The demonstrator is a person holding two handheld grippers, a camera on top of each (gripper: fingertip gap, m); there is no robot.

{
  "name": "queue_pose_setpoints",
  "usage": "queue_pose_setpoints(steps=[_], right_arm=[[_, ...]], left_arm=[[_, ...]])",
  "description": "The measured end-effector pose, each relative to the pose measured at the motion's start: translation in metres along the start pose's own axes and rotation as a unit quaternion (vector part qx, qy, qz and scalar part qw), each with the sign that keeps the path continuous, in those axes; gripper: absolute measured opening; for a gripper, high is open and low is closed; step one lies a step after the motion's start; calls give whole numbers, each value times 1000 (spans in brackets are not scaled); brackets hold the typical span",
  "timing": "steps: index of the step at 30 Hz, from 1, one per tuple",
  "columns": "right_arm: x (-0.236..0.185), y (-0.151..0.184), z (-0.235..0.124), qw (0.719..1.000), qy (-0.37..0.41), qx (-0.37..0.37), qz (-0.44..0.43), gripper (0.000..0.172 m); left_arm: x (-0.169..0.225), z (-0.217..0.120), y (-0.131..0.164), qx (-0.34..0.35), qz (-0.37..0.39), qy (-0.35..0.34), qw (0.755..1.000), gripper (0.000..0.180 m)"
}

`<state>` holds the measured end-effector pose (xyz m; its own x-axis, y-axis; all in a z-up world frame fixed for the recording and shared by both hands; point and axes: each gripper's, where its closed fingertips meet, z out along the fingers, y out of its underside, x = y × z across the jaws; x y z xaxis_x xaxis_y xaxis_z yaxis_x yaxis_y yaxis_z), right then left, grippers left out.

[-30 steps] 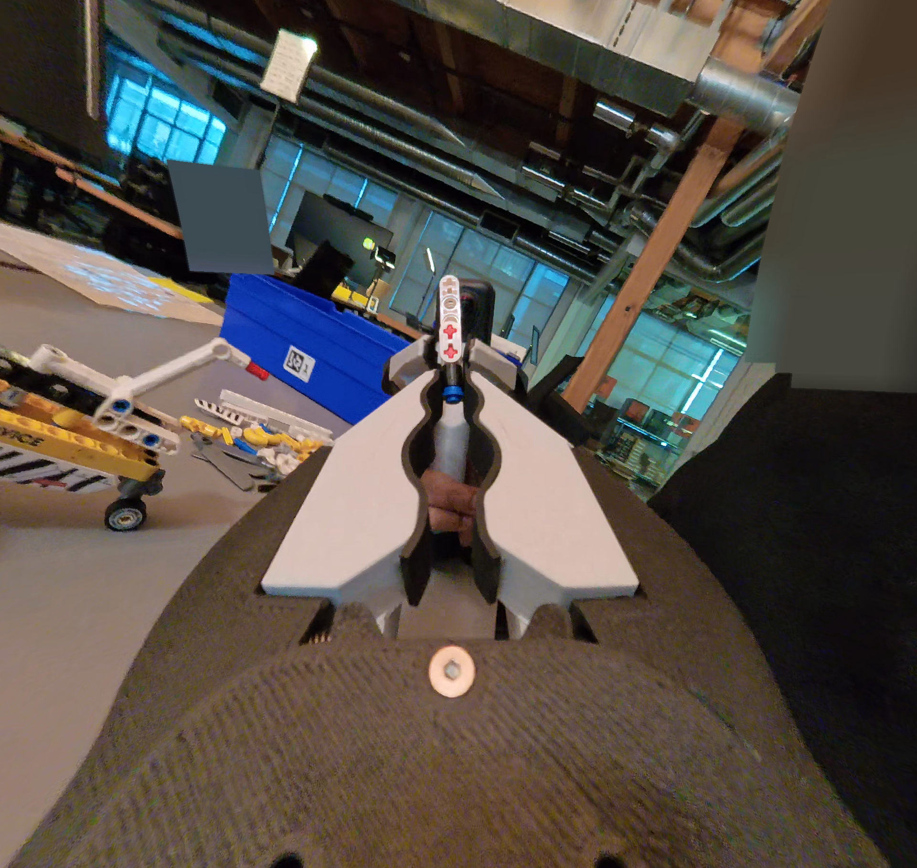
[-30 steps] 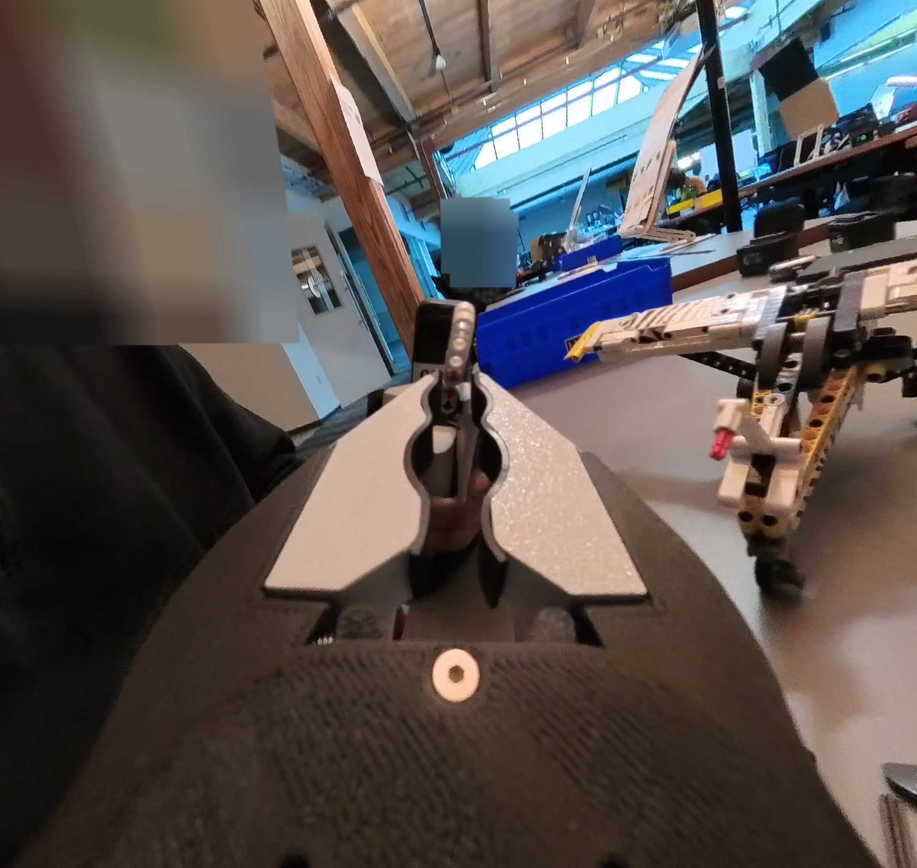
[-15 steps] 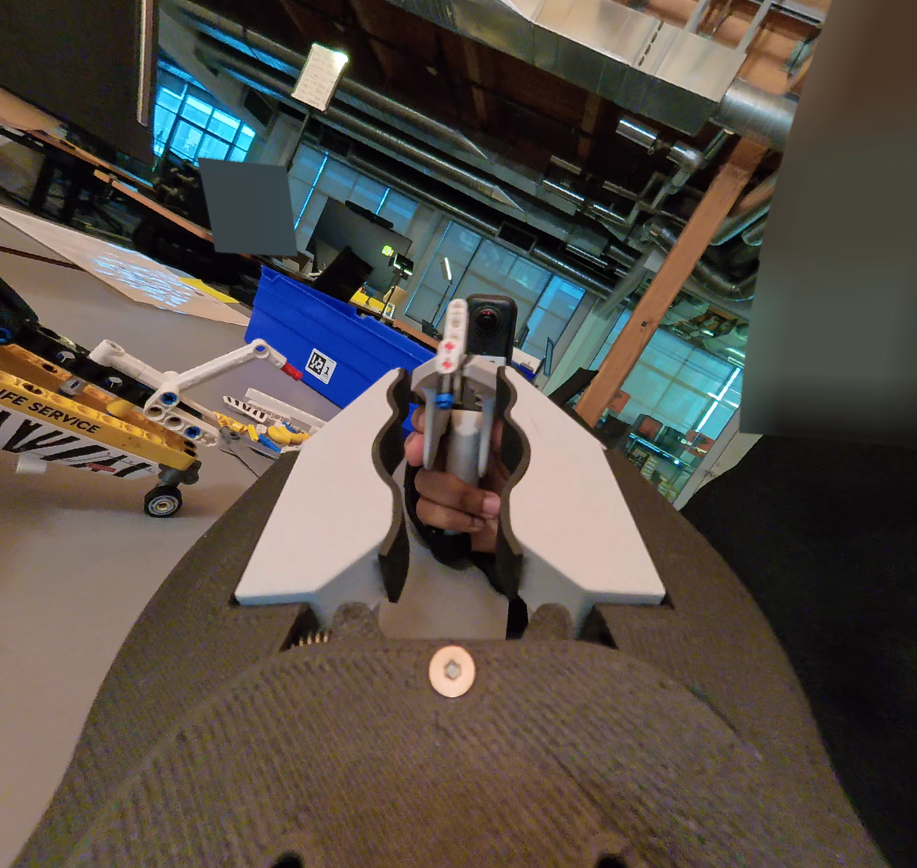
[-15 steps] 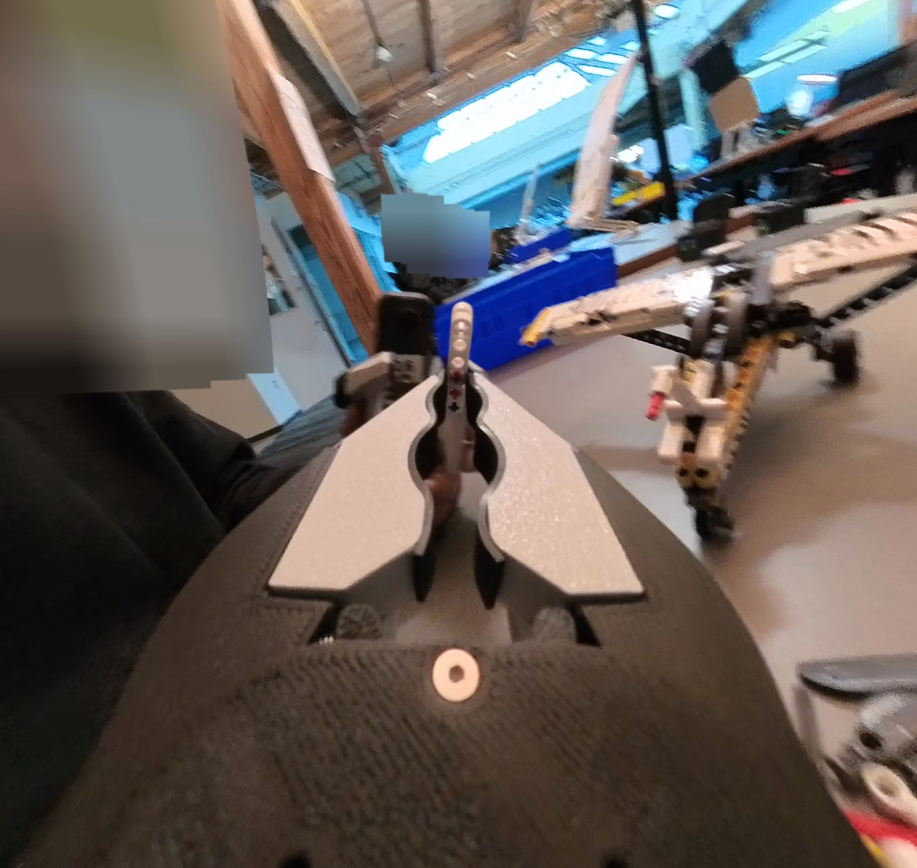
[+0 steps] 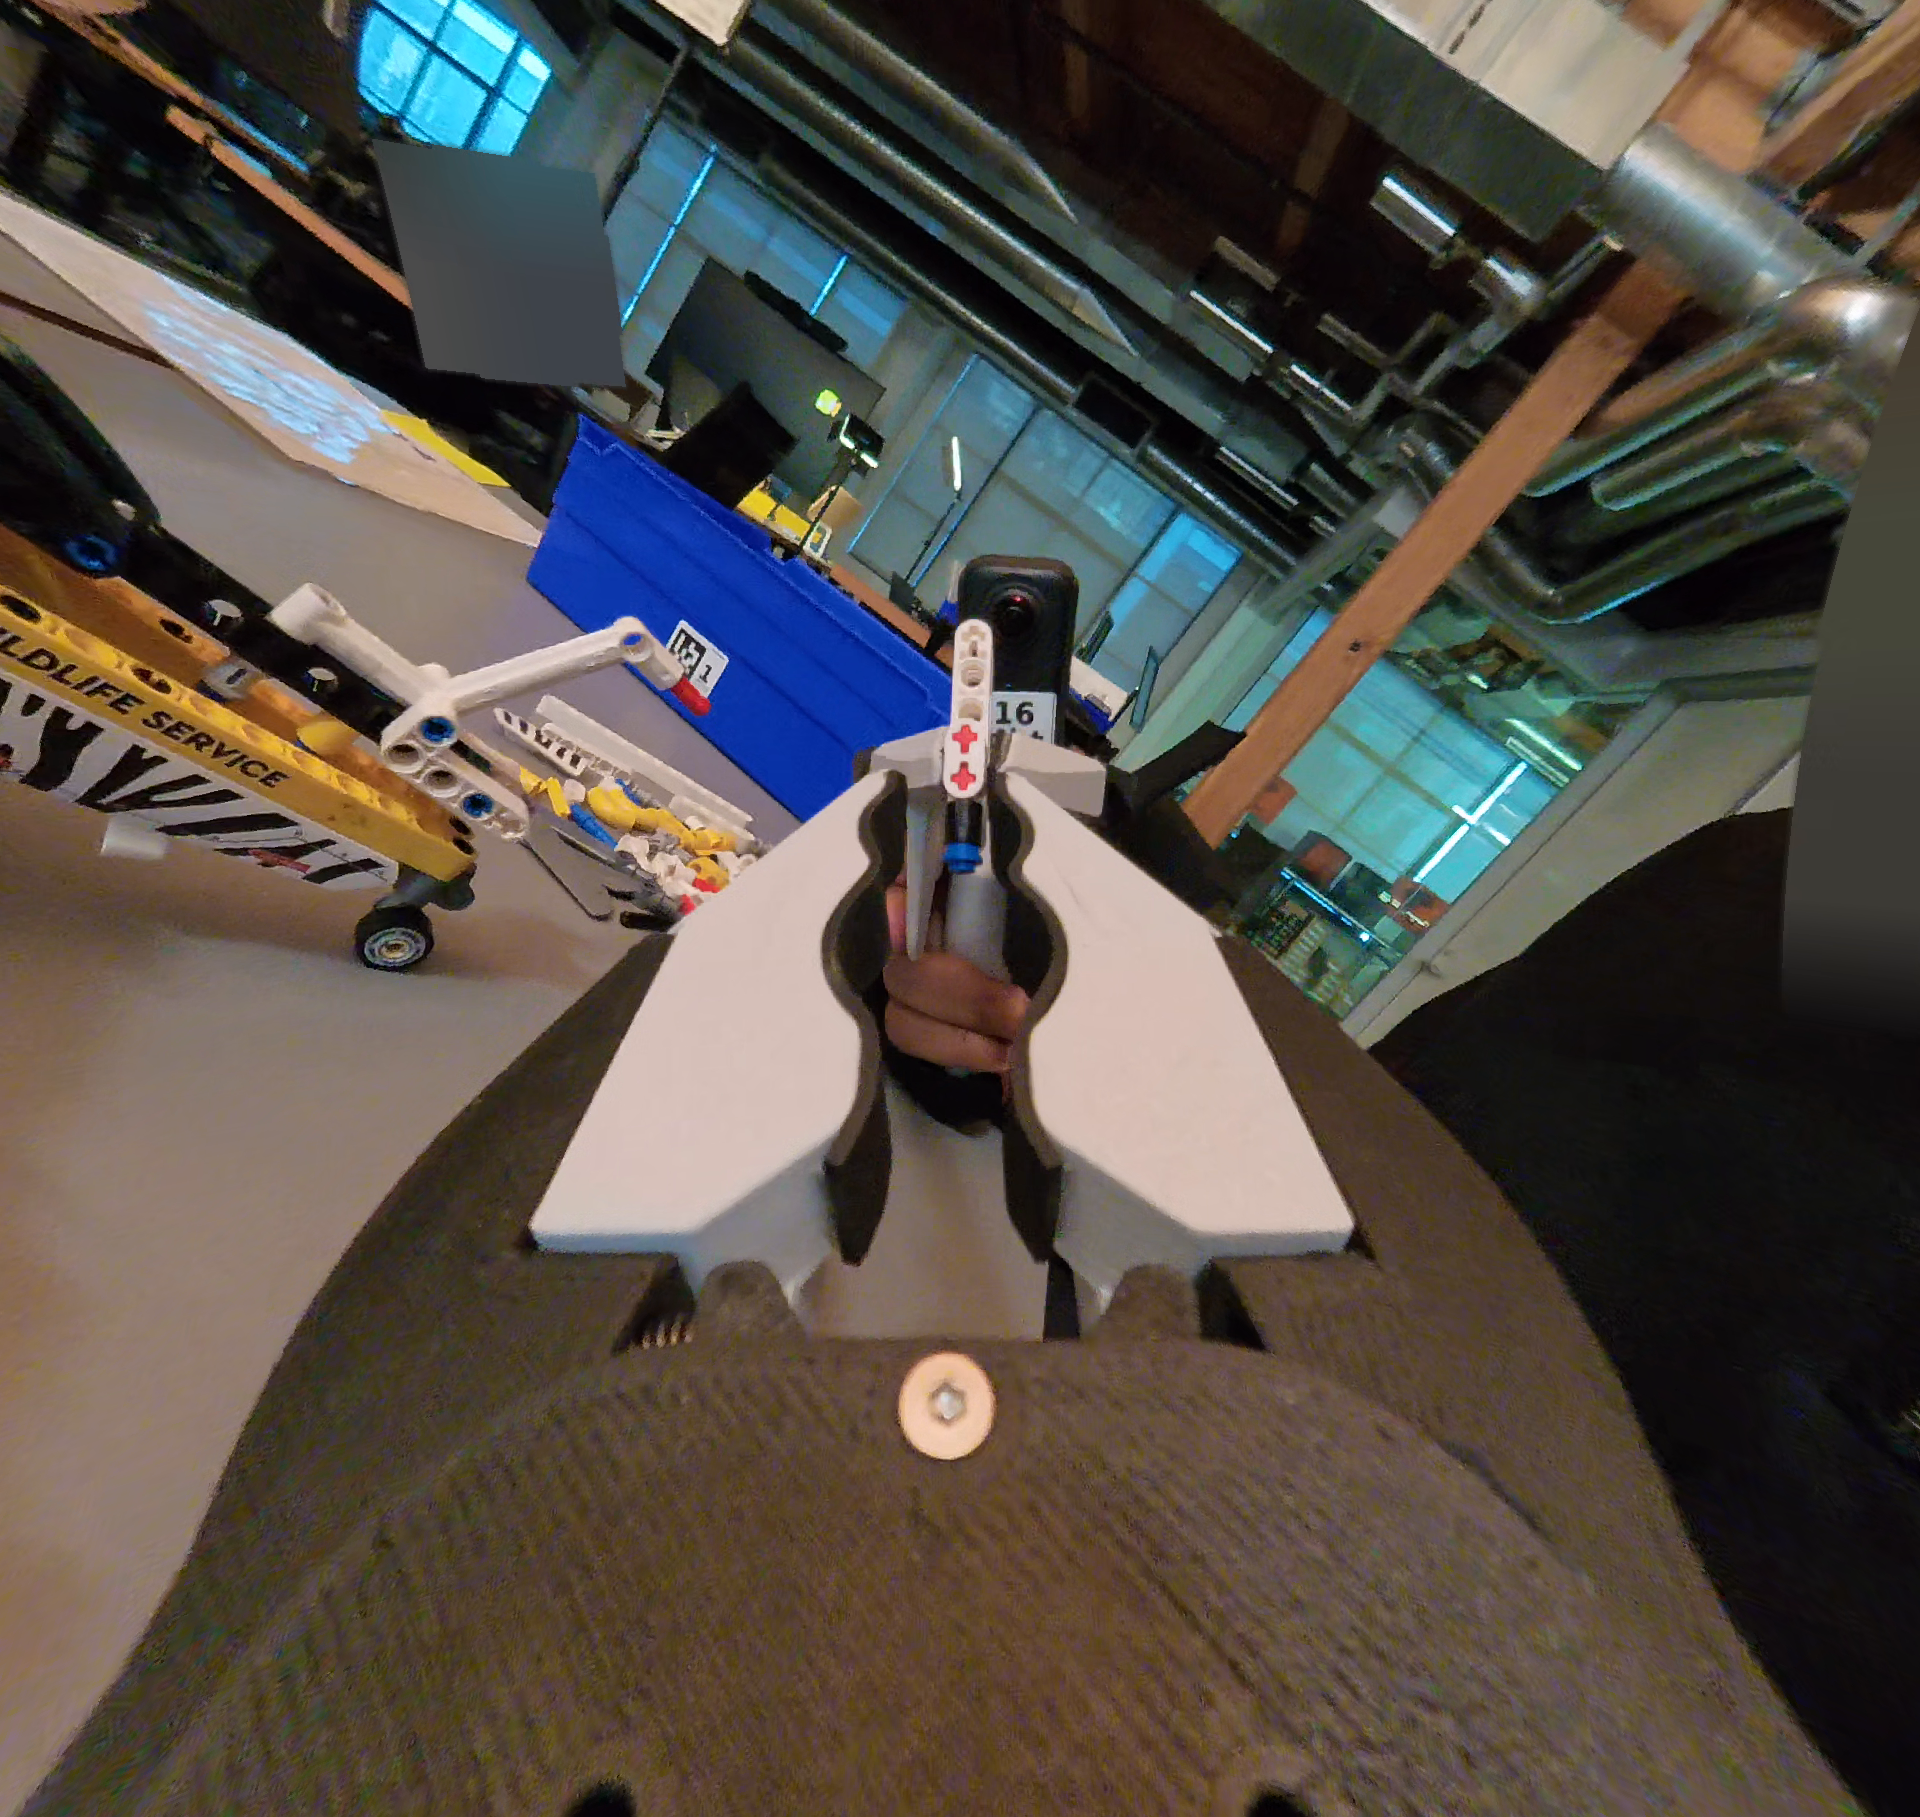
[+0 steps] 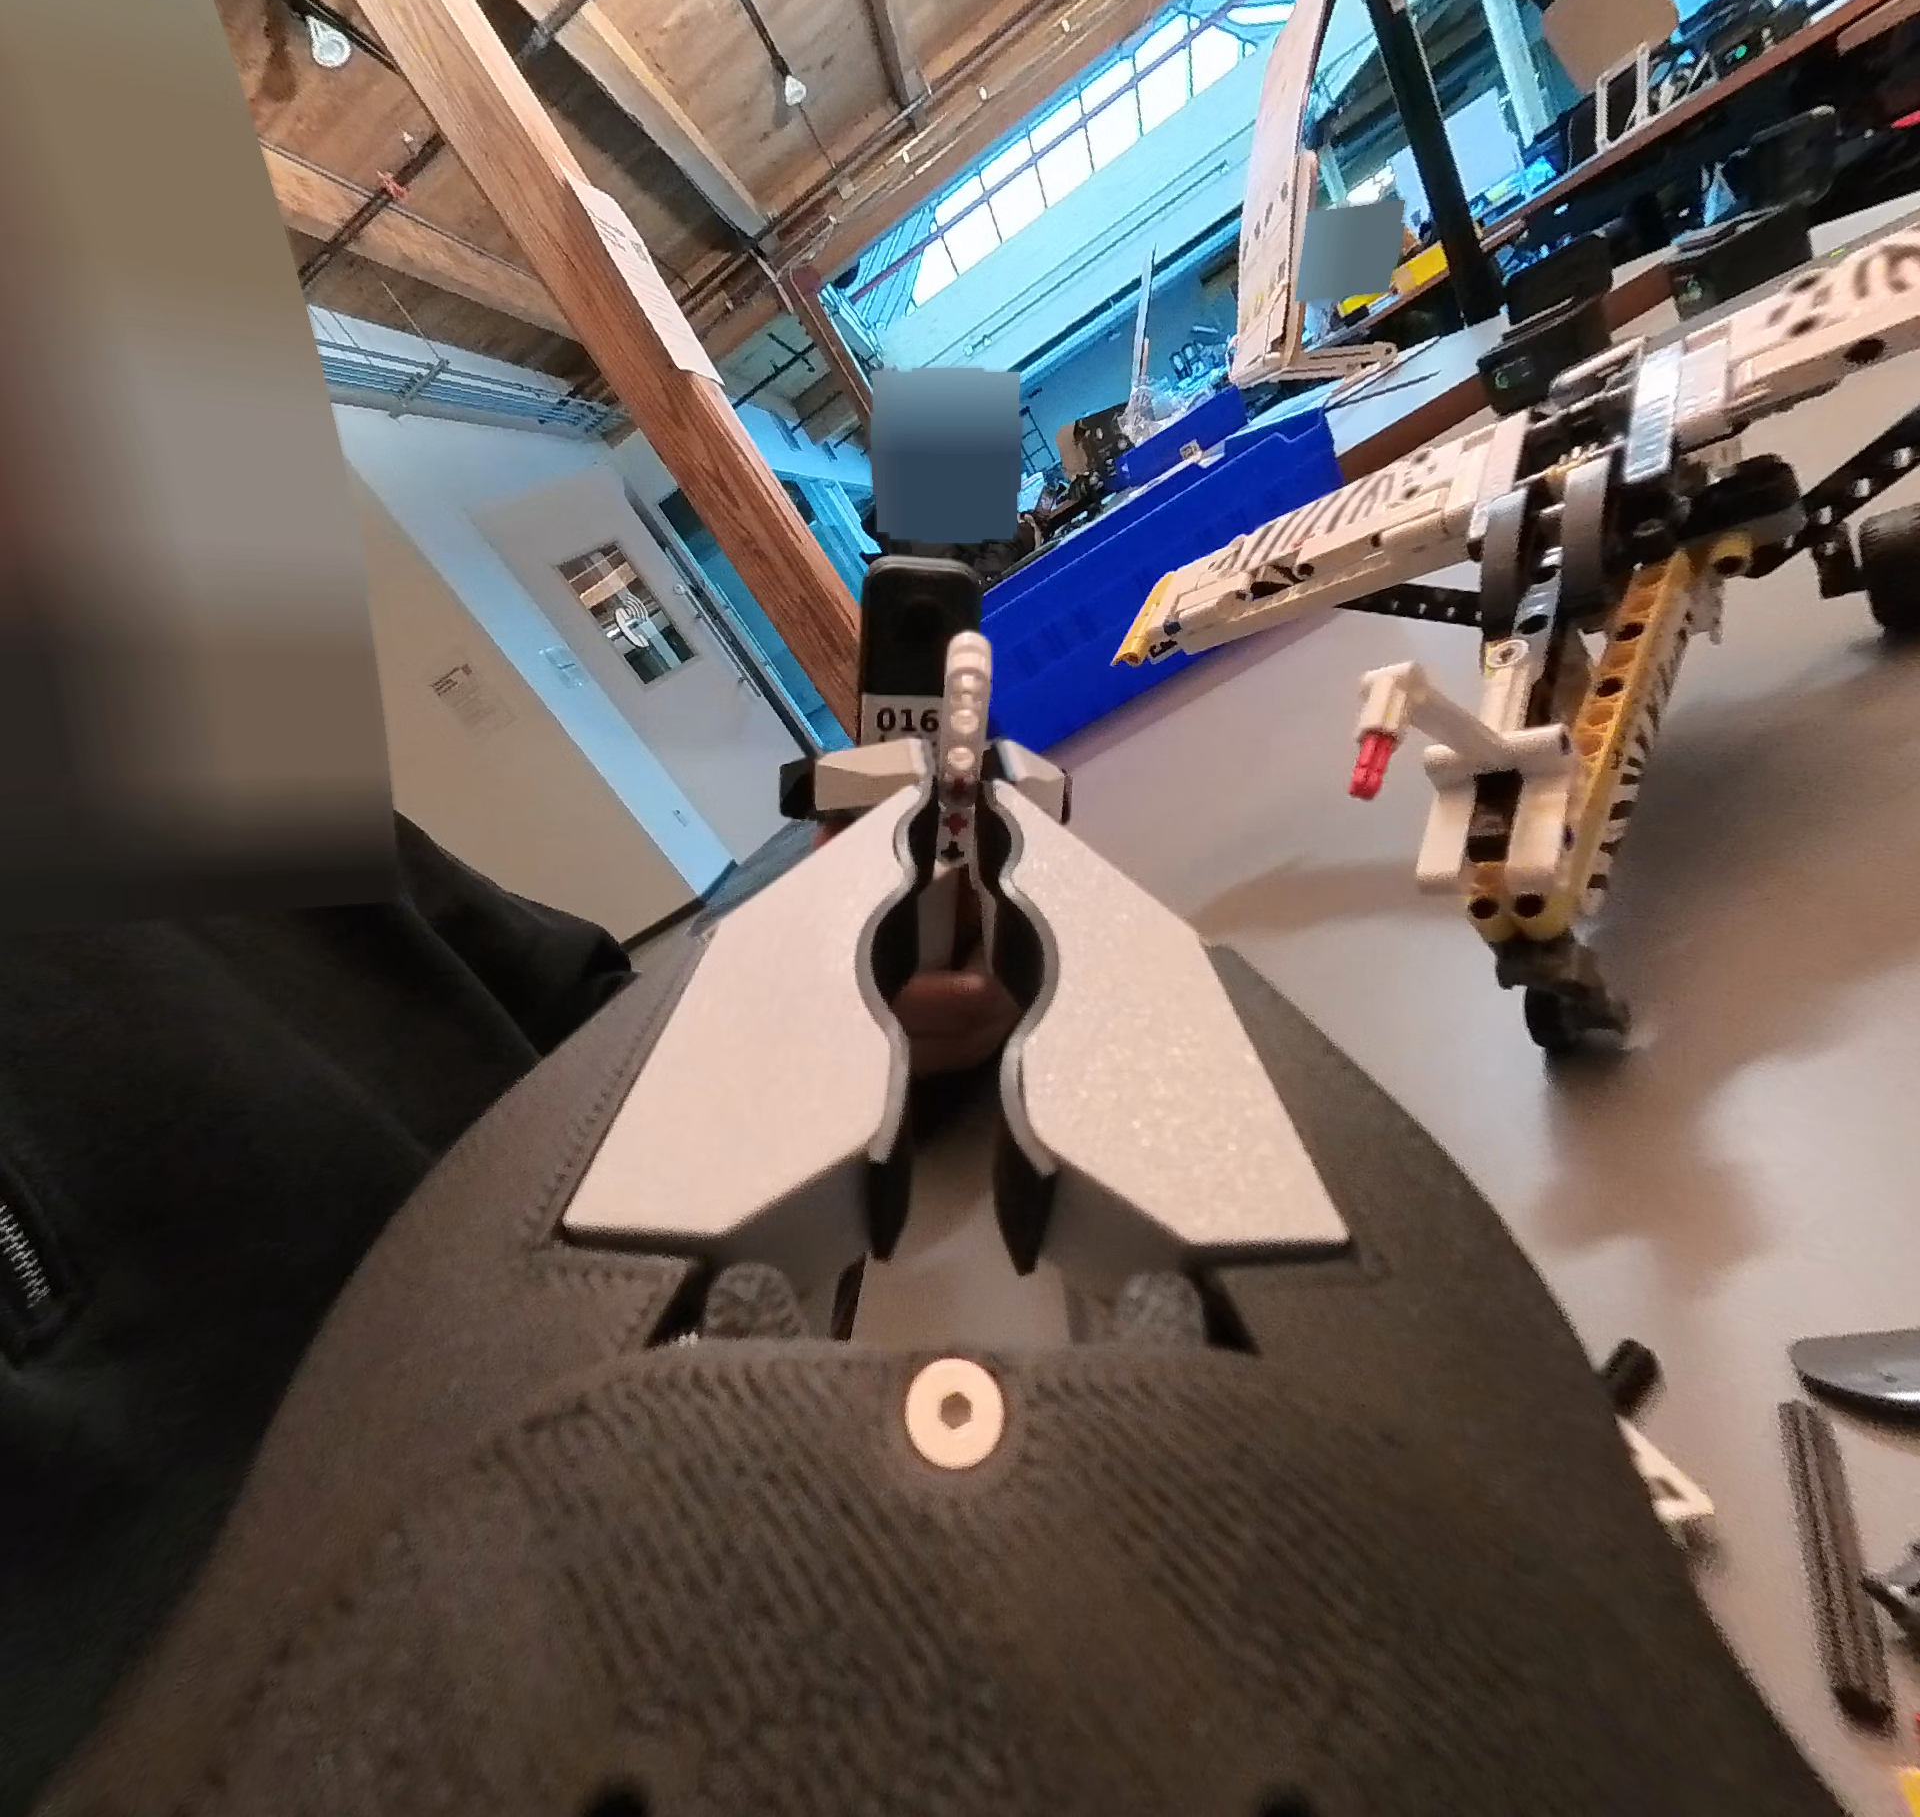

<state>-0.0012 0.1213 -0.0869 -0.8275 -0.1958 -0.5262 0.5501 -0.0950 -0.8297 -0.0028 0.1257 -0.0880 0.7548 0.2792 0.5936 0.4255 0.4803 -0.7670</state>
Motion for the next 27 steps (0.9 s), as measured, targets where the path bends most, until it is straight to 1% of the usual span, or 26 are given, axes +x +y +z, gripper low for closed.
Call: queue_pose_setpoints(steps=[3, 8, 13, 15, 19, 20, 27], right_arm=[[1, 1, 1, 1000, 1, -4, 5, 5], [-1, 4, 2, 1000, -11, -12, 18, 4], [-4, 7, 2, 999, -18, -21, 25, 5], [-6, 6, 2, 999, -23, -20, 20, 5], [-5, 2, 2, 1000, -3, -6, -17, 7], [-5, 1, 1, 1000, -2, -5, -21, 6], [-7, 2, 1, 1000, -12, -8, -9, 5]], left_arm=[[2, 0, 1, -4, -8, 13, 1000, 3], [5, 0, 1, -3, -8, 23, 1000, 6], [5, 0, 2, -8, -13, 27, 1000, 2], [8, 0, 2, -8, -5, 31, 999, 2], [8, -1, 2, -5, -4, 33, 999, 3], [8, -1, 1, -4, -3, 32, 999, 3], [9, 0, 3, -8, -1, 34, 999, 3]])
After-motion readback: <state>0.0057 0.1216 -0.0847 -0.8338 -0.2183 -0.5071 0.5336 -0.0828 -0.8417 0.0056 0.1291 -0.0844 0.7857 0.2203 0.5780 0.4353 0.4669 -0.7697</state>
